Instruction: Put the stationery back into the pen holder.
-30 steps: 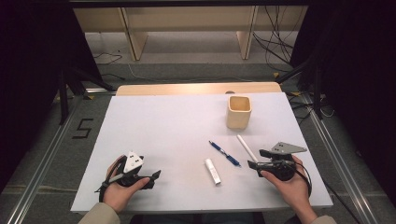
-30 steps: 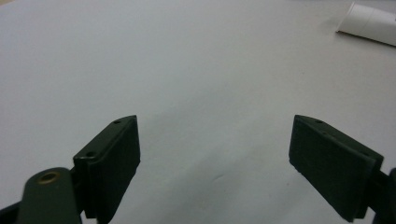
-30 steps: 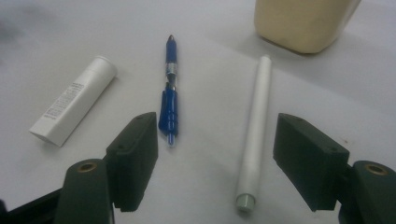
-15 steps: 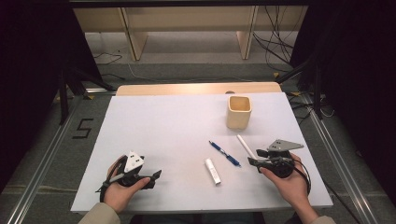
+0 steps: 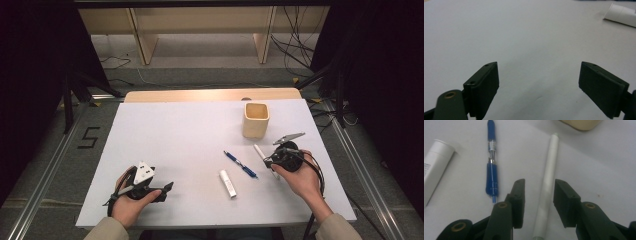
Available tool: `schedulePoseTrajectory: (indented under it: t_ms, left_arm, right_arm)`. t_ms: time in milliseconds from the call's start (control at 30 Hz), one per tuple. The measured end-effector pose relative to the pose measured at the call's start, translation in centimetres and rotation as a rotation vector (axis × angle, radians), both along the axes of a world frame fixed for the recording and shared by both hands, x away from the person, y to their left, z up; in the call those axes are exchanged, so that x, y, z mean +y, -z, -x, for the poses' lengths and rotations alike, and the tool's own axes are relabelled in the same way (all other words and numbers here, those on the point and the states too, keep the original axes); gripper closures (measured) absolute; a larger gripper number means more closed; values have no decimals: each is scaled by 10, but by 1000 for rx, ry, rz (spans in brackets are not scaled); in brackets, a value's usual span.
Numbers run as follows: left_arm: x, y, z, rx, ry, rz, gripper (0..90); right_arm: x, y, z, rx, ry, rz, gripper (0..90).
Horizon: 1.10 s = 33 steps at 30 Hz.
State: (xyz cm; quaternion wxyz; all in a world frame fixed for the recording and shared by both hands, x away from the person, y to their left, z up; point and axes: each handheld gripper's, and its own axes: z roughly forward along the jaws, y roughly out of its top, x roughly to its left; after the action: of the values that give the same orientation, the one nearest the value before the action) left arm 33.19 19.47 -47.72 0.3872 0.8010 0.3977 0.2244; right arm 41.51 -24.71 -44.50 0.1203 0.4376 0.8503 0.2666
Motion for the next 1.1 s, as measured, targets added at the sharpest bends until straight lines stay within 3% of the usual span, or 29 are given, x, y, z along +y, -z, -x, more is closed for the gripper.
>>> schedulePoseTrajectory:
  t_ms: [67, 100, 200, 233, 267, 433, 733, 1100]
  left_arm:
    - [0, 0, 0, 1, -2, 1, 163]
    - [0, 0, 0, 0, -2, 1, 163]
    - [0, 0, 0, -1, -3, 2, 163]
    - [0, 0, 0, -1, -3, 2, 163]
    - [0, 0, 0, -1, -3, 2, 163]
    - [0, 1, -1, -3, -9, 5, 163]
    - [0, 0, -1, -1, -7, 4, 163]
    - [0, 0, -1, -5, -10, 5, 164]
  right_arm:
    - [2, -1, -4, 15, 4, 12, 641]
    - [7, -3, -13, 62, 19, 53, 651]
    - [13, -3, -23, 115, 39, 98, 650]
    - [13, -3, -23, 115, 39, 98, 650]
    - [17, -2, -30, 155, 55, 120, 648]
    - [23, 1, -38, 224, 53, 153, 649]
    - [30, 4, -46, 287, 73, 221, 648]
    - [33, 8, -52, 333, 63, 259, 657]
